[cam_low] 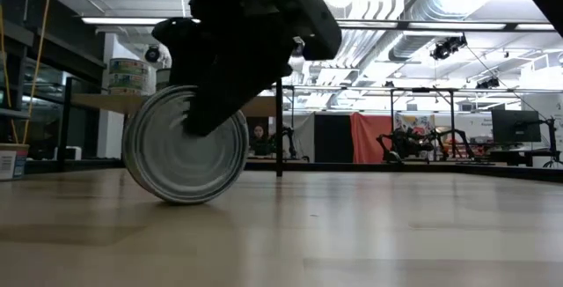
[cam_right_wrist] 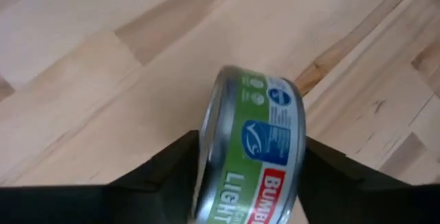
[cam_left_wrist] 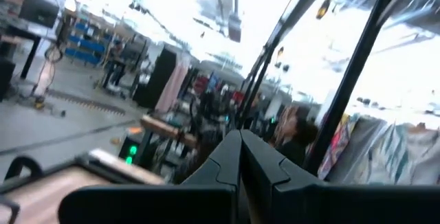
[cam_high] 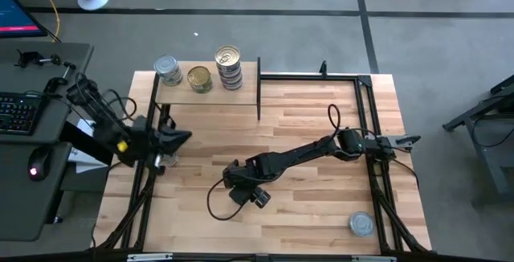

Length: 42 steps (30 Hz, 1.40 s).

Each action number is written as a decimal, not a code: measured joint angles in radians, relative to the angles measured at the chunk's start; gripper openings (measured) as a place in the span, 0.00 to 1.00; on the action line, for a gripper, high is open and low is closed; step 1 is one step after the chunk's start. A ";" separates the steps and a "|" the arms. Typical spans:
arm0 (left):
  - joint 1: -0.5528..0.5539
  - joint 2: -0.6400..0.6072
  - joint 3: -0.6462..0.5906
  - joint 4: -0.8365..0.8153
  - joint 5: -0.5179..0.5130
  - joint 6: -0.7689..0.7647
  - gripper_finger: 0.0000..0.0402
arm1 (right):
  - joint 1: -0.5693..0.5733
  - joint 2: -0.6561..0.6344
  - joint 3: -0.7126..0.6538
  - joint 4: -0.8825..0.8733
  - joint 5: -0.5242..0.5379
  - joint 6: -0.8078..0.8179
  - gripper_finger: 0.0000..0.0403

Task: Stack canned seafood by type on shelf
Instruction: Stack the green-white tuna can on top of the green-white tuna cans on the shelf

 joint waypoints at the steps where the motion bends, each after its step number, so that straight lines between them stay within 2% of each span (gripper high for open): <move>1: -0.003 -0.018 0.000 0.010 0.000 0.019 0.00 | 0.001 0.000 0.000 0.002 0.002 0.004 0.47; 7: -0.022 -0.118 0.000 0.009 0.000 0.066 0.00 | 0.005 -0.016 0.053 -0.060 0.054 0.047 0.29; 11: -0.038 -0.155 0.000 0.007 0.003 0.064 0.00 | 0.005 -0.018 0.184 -0.176 0.087 0.060 0.29; 15: -0.069 -0.171 0.000 0.006 0.046 0.056 0.00 | -0.009 -0.032 0.295 -0.218 0.221 0.036 0.29; 20: -0.111 -0.168 0.000 0.001 0.070 0.028 0.00 | -0.076 -0.147 0.230 -0.099 0.474 -0.047 0.29; 22: -0.127 -0.163 0.000 0.003 0.073 0.026 0.00 | -0.114 -0.172 0.230 -0.057 0.522 -0.073 0.29; 25: -0.153 -0.155 0.000 0.003 0.107 0.004 0.00 | -0.170 -0.178 0.243 0.053 0.542 -0.142 0.29; 29: -0.185 -0.151 0.000 0.006 0.212 -0.015 0.00 | -0.221 -0.173 0.249 0.237 0.545 -0.200 0.29; 33: -0.212 -0.150 0.000 0.023 0.279 0.001 0.00 | -0.252 -0.151 0.249 0.321 0.557 -0.205 0.29; 39: -0.223 -0.153 0.000 0.110 0.270 0.110 0.00 | -0.273 -0.137 0.248 0.401 0.622 -0.200 0.29; 42: -0.219 -0.158 0.008 0.112 0.182 0.152 0.00 | -0.273 -0.142 0.248 0.444 0.621 -0.183 0.29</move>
